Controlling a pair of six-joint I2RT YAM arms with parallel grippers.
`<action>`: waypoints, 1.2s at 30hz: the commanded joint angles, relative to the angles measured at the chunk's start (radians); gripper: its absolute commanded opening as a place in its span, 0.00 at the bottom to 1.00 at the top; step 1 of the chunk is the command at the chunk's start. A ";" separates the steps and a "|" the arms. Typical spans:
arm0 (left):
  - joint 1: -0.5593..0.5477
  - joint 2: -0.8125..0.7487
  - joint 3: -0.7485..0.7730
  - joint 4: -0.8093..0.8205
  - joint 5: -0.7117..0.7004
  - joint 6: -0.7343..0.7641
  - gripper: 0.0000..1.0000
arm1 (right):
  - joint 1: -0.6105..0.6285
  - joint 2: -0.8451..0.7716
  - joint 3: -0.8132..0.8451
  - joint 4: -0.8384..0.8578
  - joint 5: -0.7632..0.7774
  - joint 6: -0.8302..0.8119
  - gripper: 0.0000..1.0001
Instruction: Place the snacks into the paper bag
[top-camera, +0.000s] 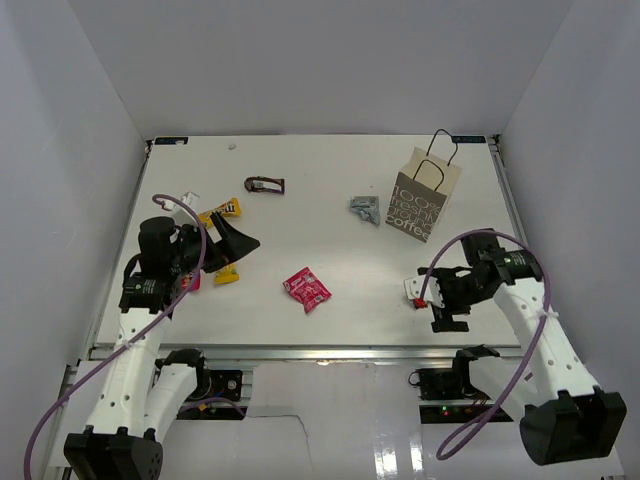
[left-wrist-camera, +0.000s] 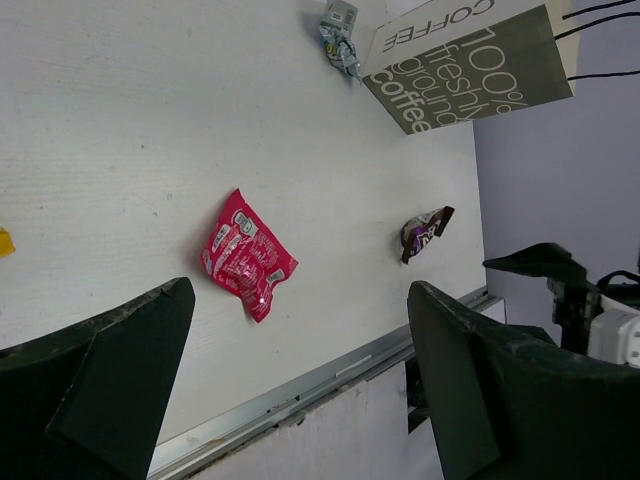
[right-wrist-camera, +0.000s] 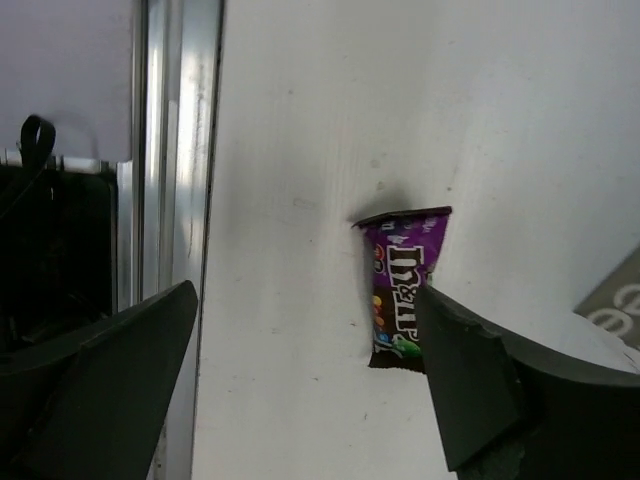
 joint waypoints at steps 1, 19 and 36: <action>0.002 -0.003 -0.011 0.005 0.027 -0.019 0.98 | 0.040 0.115 -0.045 0.009 0.127 -0.181 0.89; 0.003 -0.031 -0.085 0.011 0.019 -0.081 0.98 | 0.054 0.524 -0.053 0.431 0.239 0.000 0.72; 0.002 0.000 -0.119 0.073 0.065 -0.085 0.98 | 0.053 0.392 0.065 0.326 -0.029 0.221 0.26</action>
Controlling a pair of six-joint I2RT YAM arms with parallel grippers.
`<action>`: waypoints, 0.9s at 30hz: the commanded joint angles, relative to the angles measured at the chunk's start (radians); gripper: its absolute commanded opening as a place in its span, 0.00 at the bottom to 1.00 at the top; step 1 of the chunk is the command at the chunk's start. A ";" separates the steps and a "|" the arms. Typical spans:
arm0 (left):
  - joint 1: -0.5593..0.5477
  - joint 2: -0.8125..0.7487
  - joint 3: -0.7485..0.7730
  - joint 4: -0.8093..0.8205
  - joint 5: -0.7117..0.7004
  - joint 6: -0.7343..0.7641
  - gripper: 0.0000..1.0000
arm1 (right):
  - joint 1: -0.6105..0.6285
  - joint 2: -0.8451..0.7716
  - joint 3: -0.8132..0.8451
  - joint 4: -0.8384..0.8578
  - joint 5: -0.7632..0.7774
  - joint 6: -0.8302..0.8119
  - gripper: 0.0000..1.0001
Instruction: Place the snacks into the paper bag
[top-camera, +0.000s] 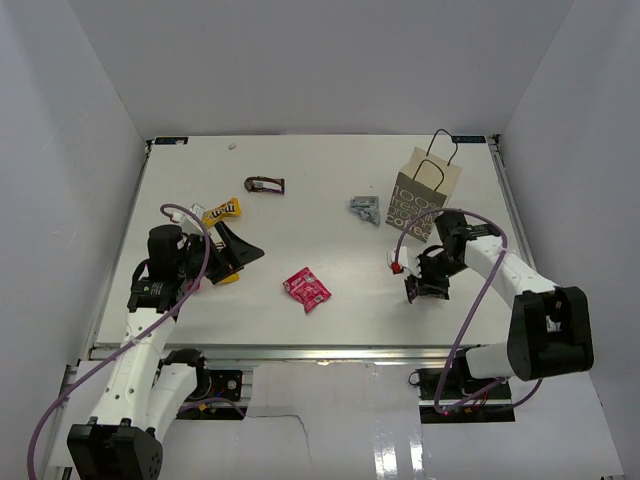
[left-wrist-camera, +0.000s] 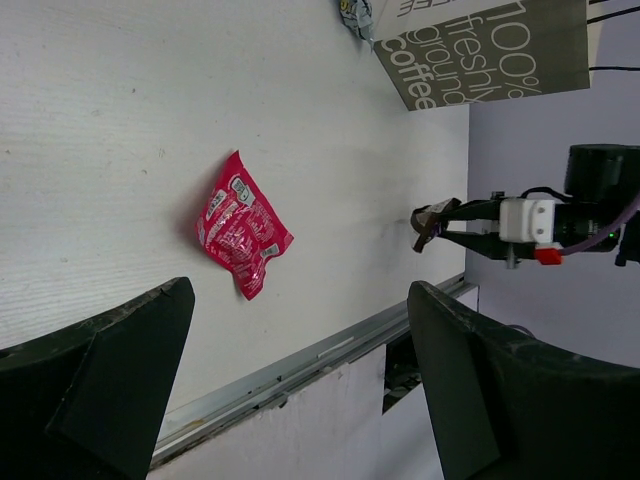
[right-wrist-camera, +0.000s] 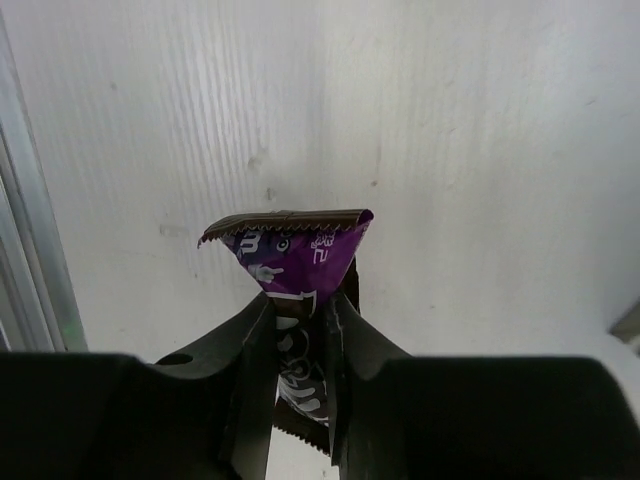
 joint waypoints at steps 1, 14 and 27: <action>0.002 -0.013 -0.009 0.029 0.027 -0.004 0.98 | 0.001 -0.099 0.154 -0.107 -0.236 0.086 0.26; 0.003 -0.010 -0.025 0.059 0.055 -0.013 0.98 | -0.200 -0.021 0.855 0.388 -0.514 0.954 0.23; 0.002 -0.041 -0.038 0.062 0.058 -0.030 0.98 | -0.255 0.096 0.791 0.726 -0.131 1.323 0.18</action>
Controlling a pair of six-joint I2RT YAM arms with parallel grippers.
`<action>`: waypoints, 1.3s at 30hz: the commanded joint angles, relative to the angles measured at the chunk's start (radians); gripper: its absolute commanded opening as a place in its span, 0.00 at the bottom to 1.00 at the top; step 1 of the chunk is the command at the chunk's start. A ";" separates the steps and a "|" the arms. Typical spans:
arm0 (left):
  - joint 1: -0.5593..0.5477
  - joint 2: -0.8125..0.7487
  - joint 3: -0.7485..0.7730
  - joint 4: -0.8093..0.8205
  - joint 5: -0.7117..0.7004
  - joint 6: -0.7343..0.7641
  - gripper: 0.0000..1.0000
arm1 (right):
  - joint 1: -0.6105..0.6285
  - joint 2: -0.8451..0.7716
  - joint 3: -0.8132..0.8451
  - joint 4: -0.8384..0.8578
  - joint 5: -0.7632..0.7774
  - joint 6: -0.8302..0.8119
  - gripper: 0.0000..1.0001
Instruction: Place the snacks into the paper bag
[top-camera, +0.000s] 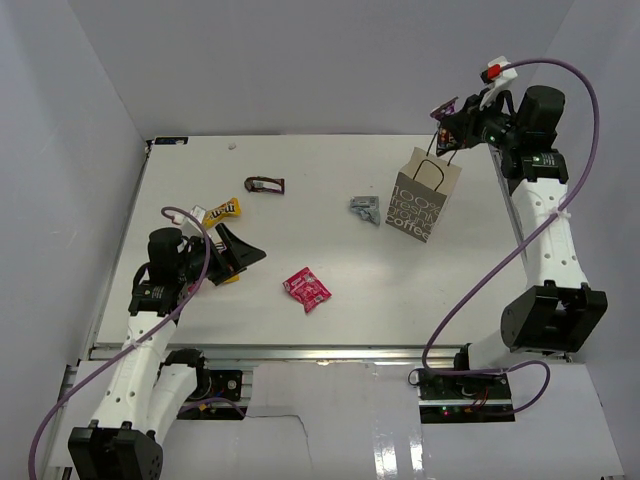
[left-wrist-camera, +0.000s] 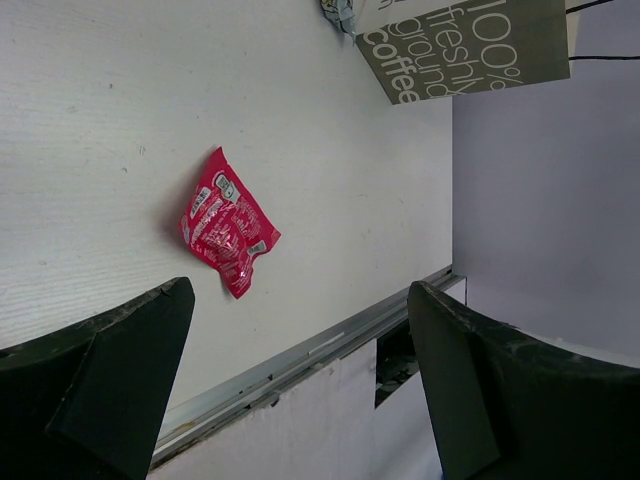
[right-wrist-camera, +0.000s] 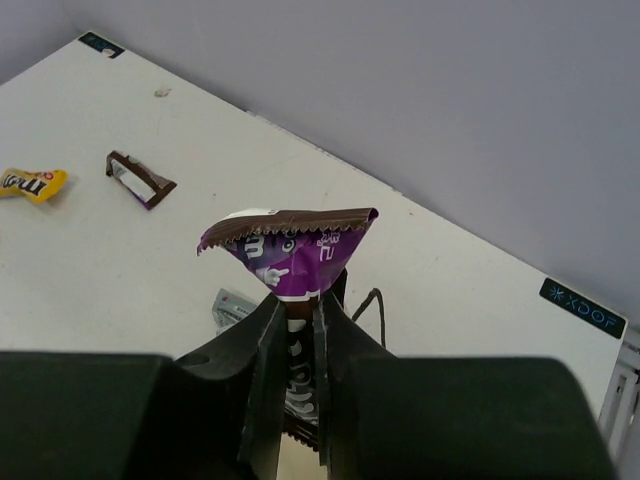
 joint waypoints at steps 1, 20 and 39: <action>0.002 -0.029 -0.012 0.018 0.019 -0.011 0.98 | 0.000 -0.031 -0.057 0.123 0.085 0.081 0.18; -0.001 -0.018 -0.049 0.064 0.044 -0.115 0.98 | 0.033 -0.108 -0.307 0.200 0.171 0.025 0.51; -0.622 0.570 0.195 -0.220 -0.685 -0.465 0.85 | -0.030 -0.302 -0.219 -0.546 -0.103 -0.580 0.94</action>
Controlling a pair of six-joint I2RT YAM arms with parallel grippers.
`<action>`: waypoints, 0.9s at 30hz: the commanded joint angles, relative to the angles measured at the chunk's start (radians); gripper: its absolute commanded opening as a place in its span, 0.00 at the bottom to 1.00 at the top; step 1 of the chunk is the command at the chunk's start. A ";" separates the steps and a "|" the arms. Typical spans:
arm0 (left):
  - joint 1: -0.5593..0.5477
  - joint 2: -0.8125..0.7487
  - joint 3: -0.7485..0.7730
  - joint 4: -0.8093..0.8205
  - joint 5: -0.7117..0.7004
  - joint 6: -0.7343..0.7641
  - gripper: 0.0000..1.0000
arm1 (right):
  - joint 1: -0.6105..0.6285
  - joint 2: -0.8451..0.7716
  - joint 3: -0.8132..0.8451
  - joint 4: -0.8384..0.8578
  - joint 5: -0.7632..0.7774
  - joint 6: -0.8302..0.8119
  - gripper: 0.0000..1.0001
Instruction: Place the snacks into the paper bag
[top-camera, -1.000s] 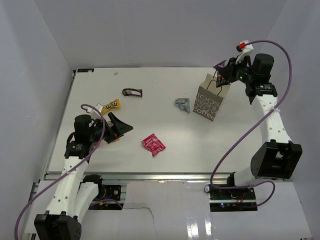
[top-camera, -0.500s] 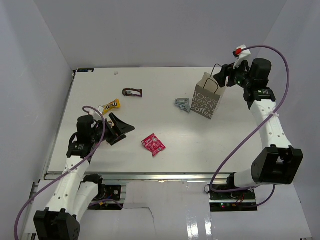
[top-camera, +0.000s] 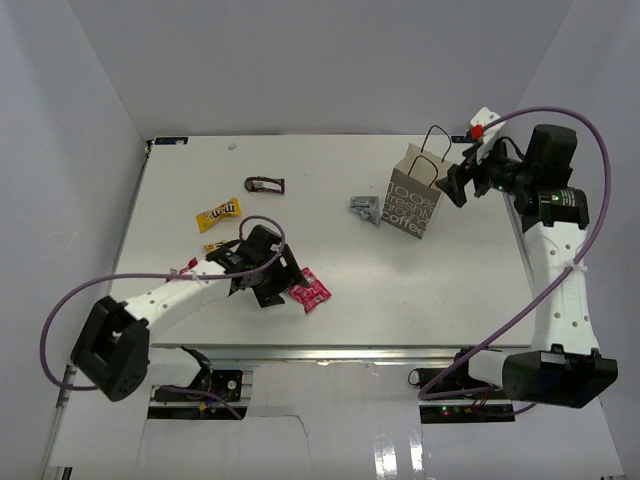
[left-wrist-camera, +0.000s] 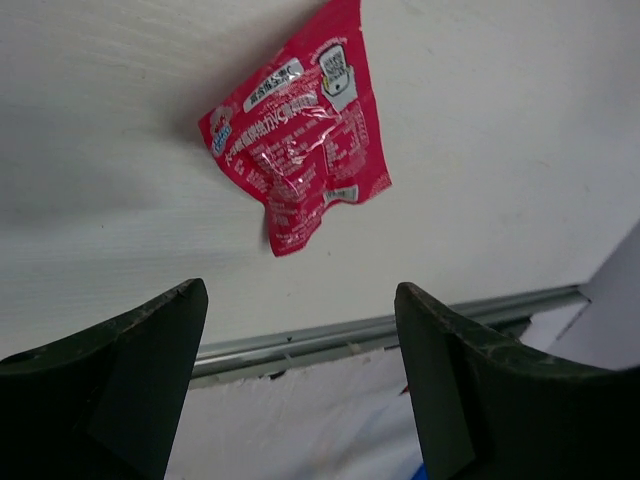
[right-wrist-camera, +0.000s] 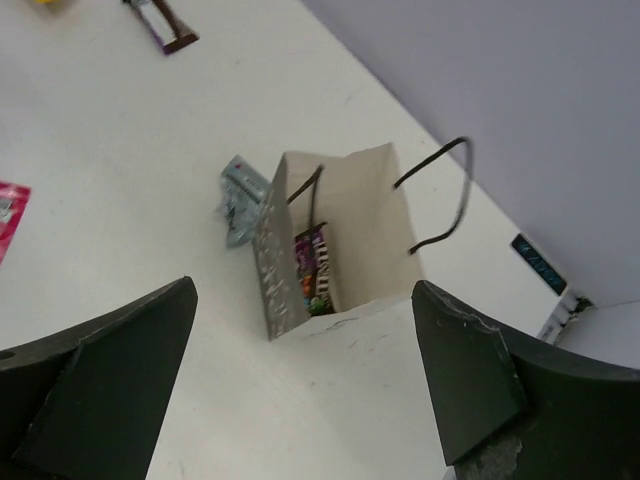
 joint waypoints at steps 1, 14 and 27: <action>-0.075 0.134 0.083 -0.096 -0.215 -0.117 0.85 | -0.002 -0.074 -0.118 -0.200 -0.049 -0.165 0.94; -0.135 0.383 0.167 -0.014 -0.284 -0.137 0.85 | -0.002 -0.186 -0.354 -0.246 -0.153 -0.163 0.95; -0.140 0.481 0.190 0.081 -0.220 -0.145 0.69 | -0.002 -0.209 -0.411 -0.271 -0.194 -0.169 0.98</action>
